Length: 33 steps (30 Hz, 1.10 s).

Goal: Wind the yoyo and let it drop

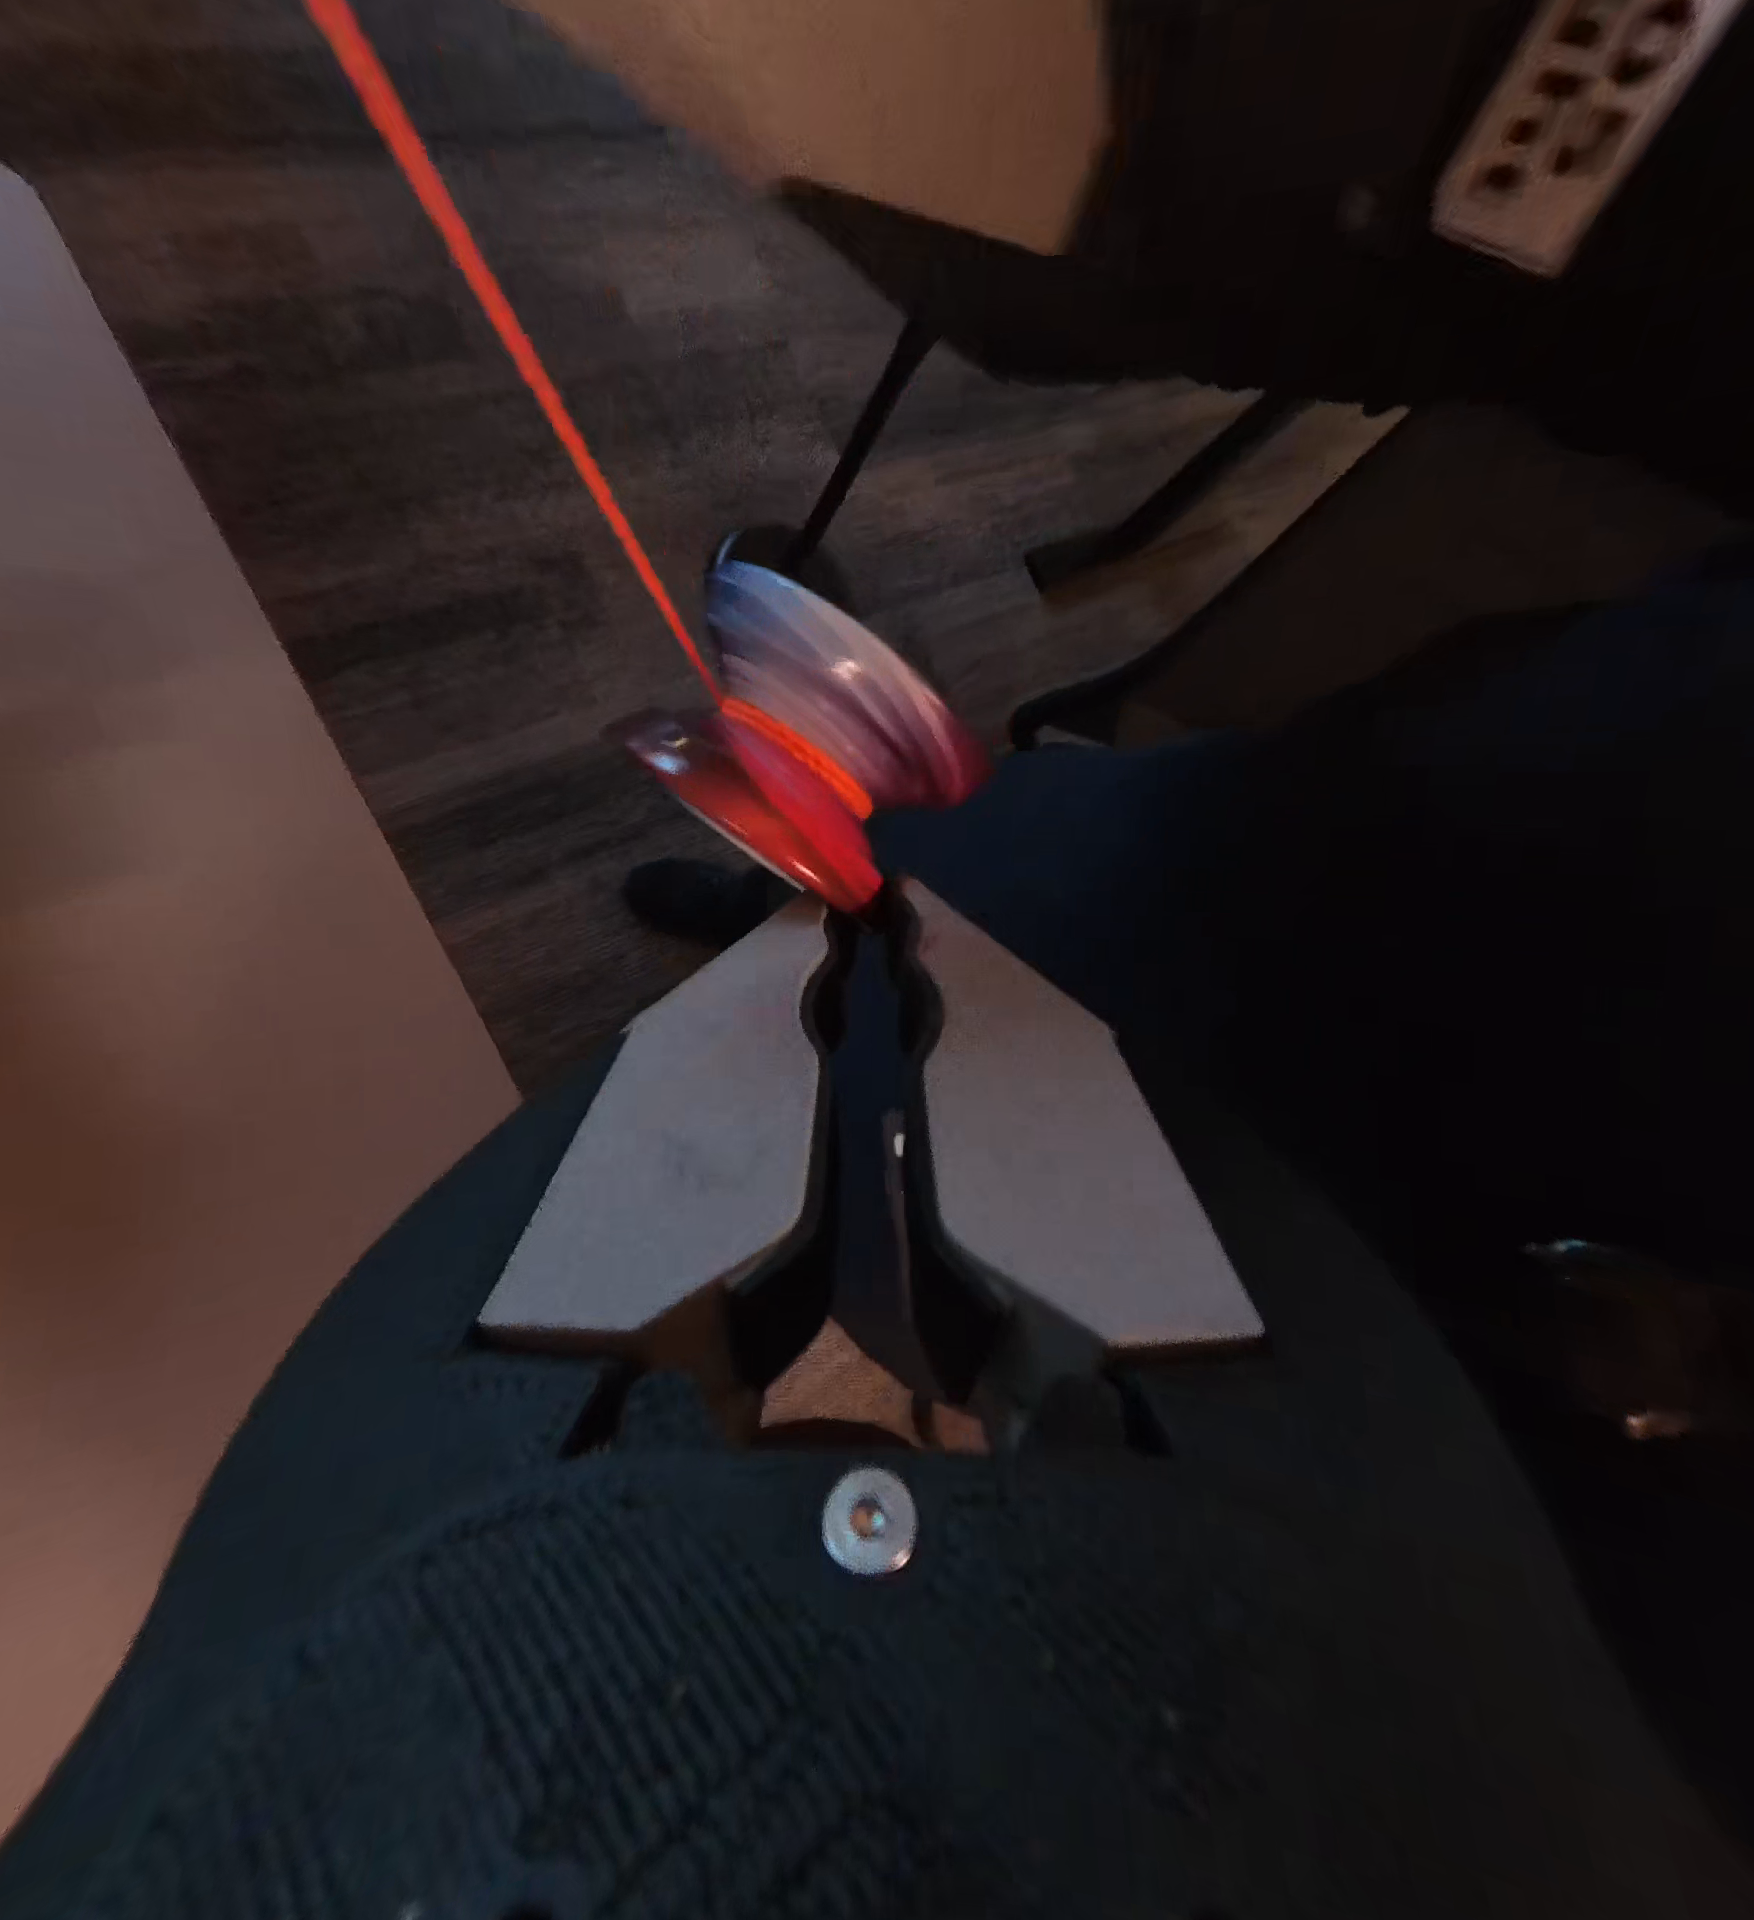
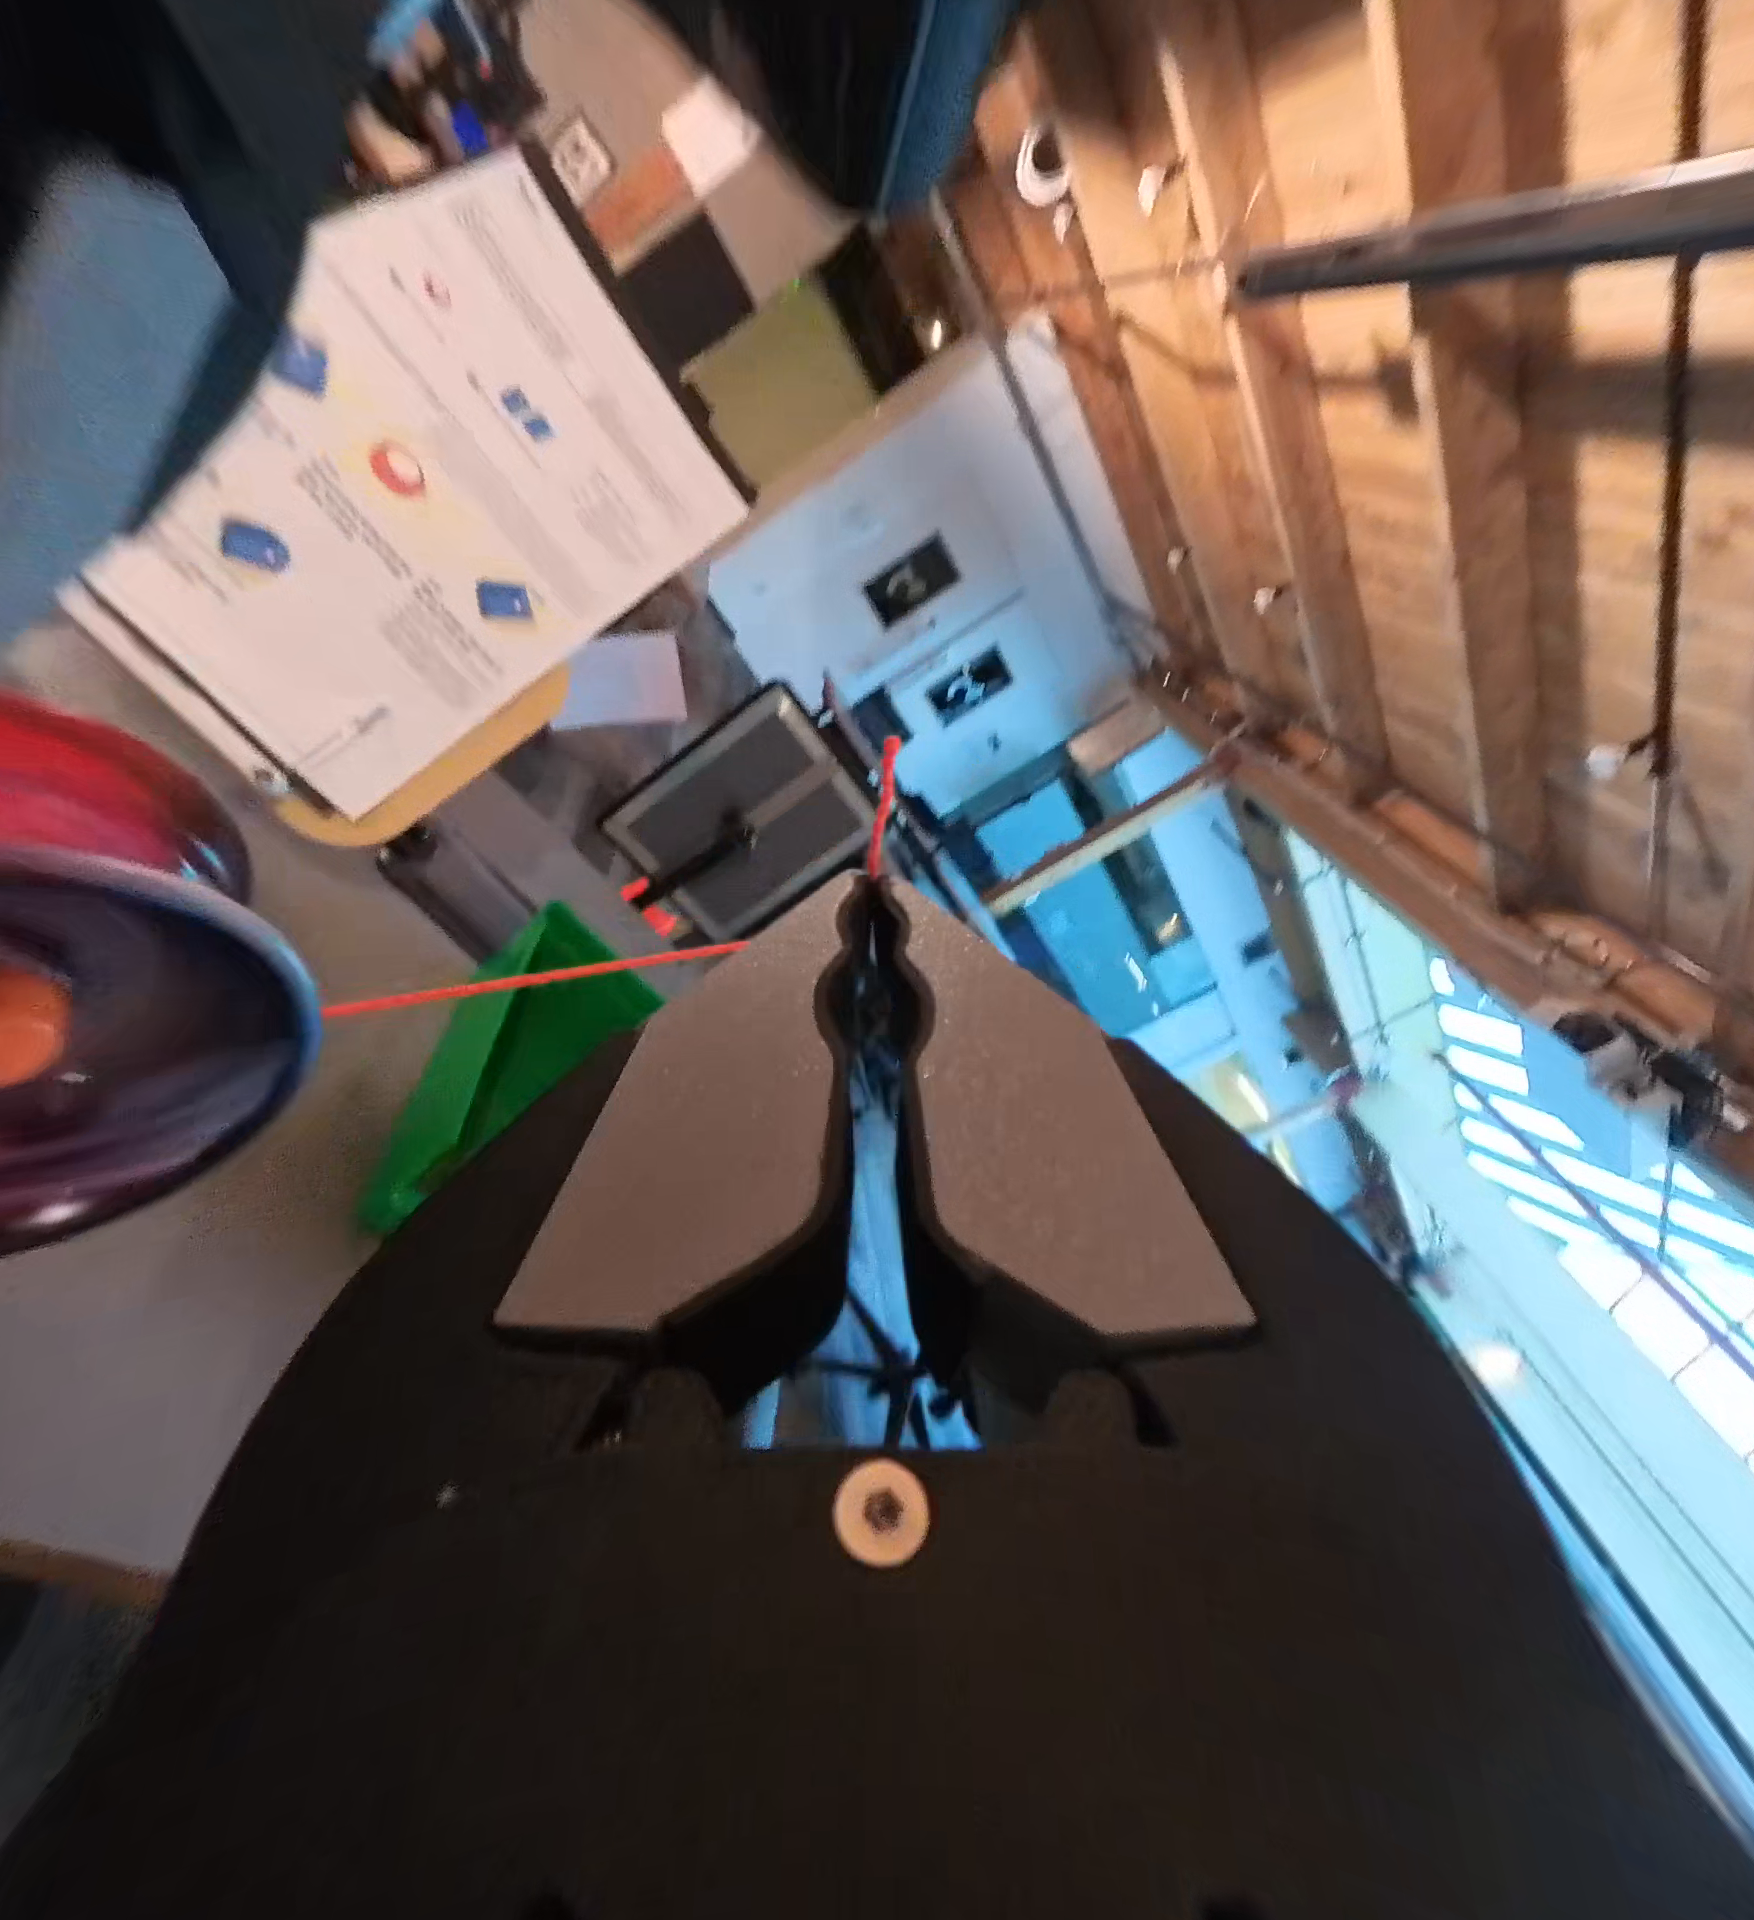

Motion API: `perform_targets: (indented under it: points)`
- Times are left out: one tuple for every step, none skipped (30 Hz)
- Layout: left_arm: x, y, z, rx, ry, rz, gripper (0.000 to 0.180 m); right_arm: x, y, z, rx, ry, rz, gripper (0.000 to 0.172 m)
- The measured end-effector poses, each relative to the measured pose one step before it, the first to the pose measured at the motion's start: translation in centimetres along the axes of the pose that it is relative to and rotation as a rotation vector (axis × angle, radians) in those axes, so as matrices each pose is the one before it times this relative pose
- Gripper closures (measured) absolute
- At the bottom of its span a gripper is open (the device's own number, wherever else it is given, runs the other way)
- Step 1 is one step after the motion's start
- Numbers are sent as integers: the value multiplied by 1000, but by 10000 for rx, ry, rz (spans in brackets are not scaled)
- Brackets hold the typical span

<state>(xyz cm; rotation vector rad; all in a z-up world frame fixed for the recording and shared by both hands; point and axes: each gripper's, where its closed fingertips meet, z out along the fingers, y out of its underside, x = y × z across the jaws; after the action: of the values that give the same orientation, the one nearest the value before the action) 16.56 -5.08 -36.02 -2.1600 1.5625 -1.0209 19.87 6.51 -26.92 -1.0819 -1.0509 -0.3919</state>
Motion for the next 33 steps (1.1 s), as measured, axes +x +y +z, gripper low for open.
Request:
perform_targets:
  points:
    - [343, -124, -162, -69, -52, 327, 178, -454, 1011, 465, -522, -227, -306, 172]
    - [415, -105, -158, -89, -8, 303, 178, -916, 1090, 569, -592, -416, -680, 172]
    - [249, -135, -185, -94, -89, 261, 178, -1131, 879, 522, -478, -495, -868, 172]
    - [236, -57, -217, -145, -66, 271, 178, -1217, 489, 372, -201, -510, -878, 172]
    - [224, -57, -240, -129, -25, 262, 178, -1289, 376, 300, -122, -590, -819, 172]
    - [11, -78, -275, -97, -101, 199, 178, -1329, 369, 228, -144, -690, -591, 172]
    - [130, -51, -298, -67, 78, 159, 178, -1588, 12, 47, 103, -931, -385, 172]
    - [326, -179, -321, 78, 278, 67, 178, -1905, -296, -100, 338, -1136, -341, 172]
    - [57, -391, -363, 261, 154, -30, 178, -1594, -289, -130, 301, -905, -253, 172]
    - [-18, -355, -388, 276, 163, -84, 178, -1678, -464, -190, 389, -961, -99, 172]
    - [40, -252, -422, 231, 231, -113, 178, -1961, -936, -330, 636, -1160, 66, 172]
    - [1, -346, -446, 315, 191, -124, 178, -1701, -1160, -319, 734, -984, 191, 172]
    - [-3, -365, -418, 337, 182, -160, 178, -1382, -1271, -277, 730, -849, 371, 172]
    - [108, -300, -342, 311, 261, -162, 179, -1220, -1416, -252, 760, -826, 526, 172]
    - [89, -425, -325, 395, 252, -182, 179, -1002, -1470, -215, 765, -700, 540, 172]
    - [-26, -516, -315, 451, 227, -263, 178, -763, -1494, -163, 778, -508, 423, 172]
    - [-149, -406, -313, 368, 170, -281, 179, -705, -1512, -125, 803, -425, 311, 172]
    - [-587, -256, -295, 257, -116, -231, 178, -655, -1442, -87, 794, -404, 309, 172]
    - [-946, -65, -271, 129, -365, -144, 178, -567, -1401, -87, 783, -363, 327, 172]
    - [-958, 179, -215, -22, -370, -90, 179, -491, -1353, -142, 786, -309, 297, 172]
    - [-872, 239, -145, -33, -306, -114, 178, -356, -1348, -220, 802, -189, 240, 172]
    - [-787, 254, -69, -3, -263, -149, 178, -265, -1472, -314, 873, -109, 207, 172]
    - [-655, 410, 11, -68, -191, -134, 178, -218, -1593, -379, 934, -67, 208, 172]
    - [-475, 467, 114, -83, -98, -133, 178, -179, -1704, -395, 987, -64, 225, 172]
    - [-181, 422, 210, -37, 56, -184, 179, -207, -1748, -377, 1046, -99, 241, 172]
    - [-86, 293, 240, 18, 73, -194, 178, -203, -1641, -279, 998, -110, 220, 172]
    - [53, 226, 267, 3, 103, -99, 179, -136, -1305, -174, 826, -81, 159, 172]
    - [-70, 166, 261, -17, -16, -39, 179, -63, -1013, -102, 678, -66, 135, 172]
    - [-32, 103, 283, -18, -36, 3, 178, -24, -880, -101, 628, -87, 168, 172]
    - [-18, 170, 322, -92, -34, 33, 178, -26, -888, -149, 649, -123, 225, 172]
    - [28, 280, 381, -165, -35, 81, 178, 62, -1005, -220, 718, -82, 252, 172]
    - [101, 233, 389, -119, -14, 57, 178, 97, -1137, -284, 787, -53, 242, 172]
    - [273, 143, 405, -37, 80, 17, 178, 119, -1304, -349, 874, -15, 197, 172]
